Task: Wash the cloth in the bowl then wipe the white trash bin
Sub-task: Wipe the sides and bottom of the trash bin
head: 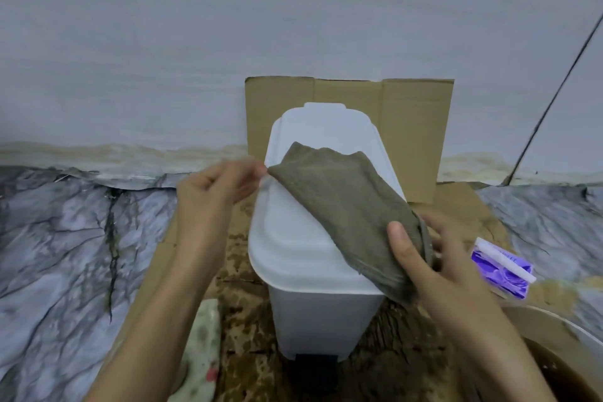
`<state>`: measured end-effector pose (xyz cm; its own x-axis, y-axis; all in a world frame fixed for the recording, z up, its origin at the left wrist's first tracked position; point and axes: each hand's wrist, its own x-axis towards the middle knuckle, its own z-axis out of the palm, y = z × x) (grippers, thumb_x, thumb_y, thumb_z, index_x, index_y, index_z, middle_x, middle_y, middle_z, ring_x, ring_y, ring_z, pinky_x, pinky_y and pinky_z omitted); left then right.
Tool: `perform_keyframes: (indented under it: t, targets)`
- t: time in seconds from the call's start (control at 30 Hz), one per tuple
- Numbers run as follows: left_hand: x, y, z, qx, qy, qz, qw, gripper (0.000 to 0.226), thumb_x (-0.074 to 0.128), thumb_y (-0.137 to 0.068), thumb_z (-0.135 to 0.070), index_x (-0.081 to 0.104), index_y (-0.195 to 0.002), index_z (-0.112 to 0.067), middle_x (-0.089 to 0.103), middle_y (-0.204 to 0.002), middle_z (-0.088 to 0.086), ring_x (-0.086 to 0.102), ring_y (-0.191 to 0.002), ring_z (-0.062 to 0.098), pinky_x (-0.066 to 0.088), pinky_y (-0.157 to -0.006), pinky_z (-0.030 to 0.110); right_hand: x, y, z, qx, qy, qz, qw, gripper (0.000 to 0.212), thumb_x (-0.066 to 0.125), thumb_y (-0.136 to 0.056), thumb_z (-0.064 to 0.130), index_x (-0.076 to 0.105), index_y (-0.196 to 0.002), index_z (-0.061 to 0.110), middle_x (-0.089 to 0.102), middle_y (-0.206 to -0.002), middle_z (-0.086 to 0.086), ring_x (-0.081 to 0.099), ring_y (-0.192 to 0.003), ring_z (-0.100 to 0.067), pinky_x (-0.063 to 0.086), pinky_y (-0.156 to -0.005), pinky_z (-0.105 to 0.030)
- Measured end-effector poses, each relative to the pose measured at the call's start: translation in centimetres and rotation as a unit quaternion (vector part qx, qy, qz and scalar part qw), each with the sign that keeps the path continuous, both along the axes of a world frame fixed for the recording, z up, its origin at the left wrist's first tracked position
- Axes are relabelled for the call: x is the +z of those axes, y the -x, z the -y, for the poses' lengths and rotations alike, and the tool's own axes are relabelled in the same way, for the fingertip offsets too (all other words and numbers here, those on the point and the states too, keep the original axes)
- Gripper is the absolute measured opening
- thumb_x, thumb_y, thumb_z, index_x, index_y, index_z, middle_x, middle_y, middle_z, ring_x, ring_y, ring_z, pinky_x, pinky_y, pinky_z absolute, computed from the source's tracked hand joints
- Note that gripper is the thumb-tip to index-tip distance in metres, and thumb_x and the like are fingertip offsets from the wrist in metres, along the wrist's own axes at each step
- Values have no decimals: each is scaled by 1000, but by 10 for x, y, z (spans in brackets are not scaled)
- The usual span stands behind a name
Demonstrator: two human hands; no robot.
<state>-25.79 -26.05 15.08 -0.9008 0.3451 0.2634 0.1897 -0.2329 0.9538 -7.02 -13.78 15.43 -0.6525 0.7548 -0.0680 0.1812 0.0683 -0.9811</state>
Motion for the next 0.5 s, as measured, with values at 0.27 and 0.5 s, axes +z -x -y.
perform_keyframes:
  t: [0.27,0.5]
  targets:
    - [11,22,-47,-124,65,210,968,50,72,-81,-21,55,-128,-18,69,-109,7,71,-84,17,55,-60,26,-5,28,-3,-109,120,-150,975,56,77,-72,19,59,-124,30,65,-116,5,68,-96,-13,57,-82,-34]
    - [14,-15,-52,-49,-44,139,988,33,72,-81,-16,59,-108,-30,61,-123,7,66,-103,16,53,-88,31,24,46,-76,-46,24,-152,987,43,74,-68,18,68,-110,17,71,-102,-4,66,-83,-12,50,-69,-25]
